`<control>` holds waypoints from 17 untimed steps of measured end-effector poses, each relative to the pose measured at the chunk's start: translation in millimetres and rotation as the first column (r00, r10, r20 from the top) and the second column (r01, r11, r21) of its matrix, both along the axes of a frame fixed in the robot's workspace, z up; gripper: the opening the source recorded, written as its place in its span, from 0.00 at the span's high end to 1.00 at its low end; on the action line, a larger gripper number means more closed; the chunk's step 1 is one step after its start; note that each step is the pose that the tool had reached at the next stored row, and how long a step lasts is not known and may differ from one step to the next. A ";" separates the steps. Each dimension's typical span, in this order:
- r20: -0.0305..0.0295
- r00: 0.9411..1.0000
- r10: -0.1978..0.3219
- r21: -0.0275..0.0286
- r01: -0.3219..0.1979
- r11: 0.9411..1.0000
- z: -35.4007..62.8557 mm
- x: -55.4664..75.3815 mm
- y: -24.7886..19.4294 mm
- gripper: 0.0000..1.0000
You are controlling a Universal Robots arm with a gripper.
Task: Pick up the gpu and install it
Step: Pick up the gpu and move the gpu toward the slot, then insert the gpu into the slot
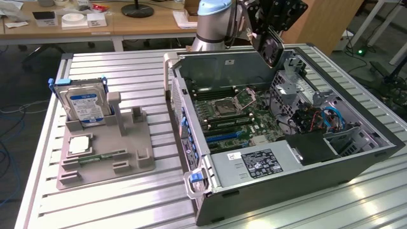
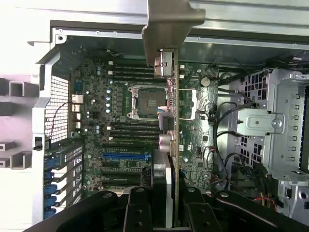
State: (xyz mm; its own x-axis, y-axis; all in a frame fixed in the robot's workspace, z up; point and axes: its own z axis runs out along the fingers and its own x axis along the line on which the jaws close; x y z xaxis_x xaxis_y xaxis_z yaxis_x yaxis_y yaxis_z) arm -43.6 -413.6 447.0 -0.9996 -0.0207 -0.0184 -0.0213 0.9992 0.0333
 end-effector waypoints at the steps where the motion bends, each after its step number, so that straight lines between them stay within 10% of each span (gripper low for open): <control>1: 0.000 1.000 0.000 0.000 0.000 1.000 0.0 0.0 0.0 0.72; 17: 0.000 1.000 0.015 0.002 -0.015 1.000 0.0 -0.1 0.1 0.72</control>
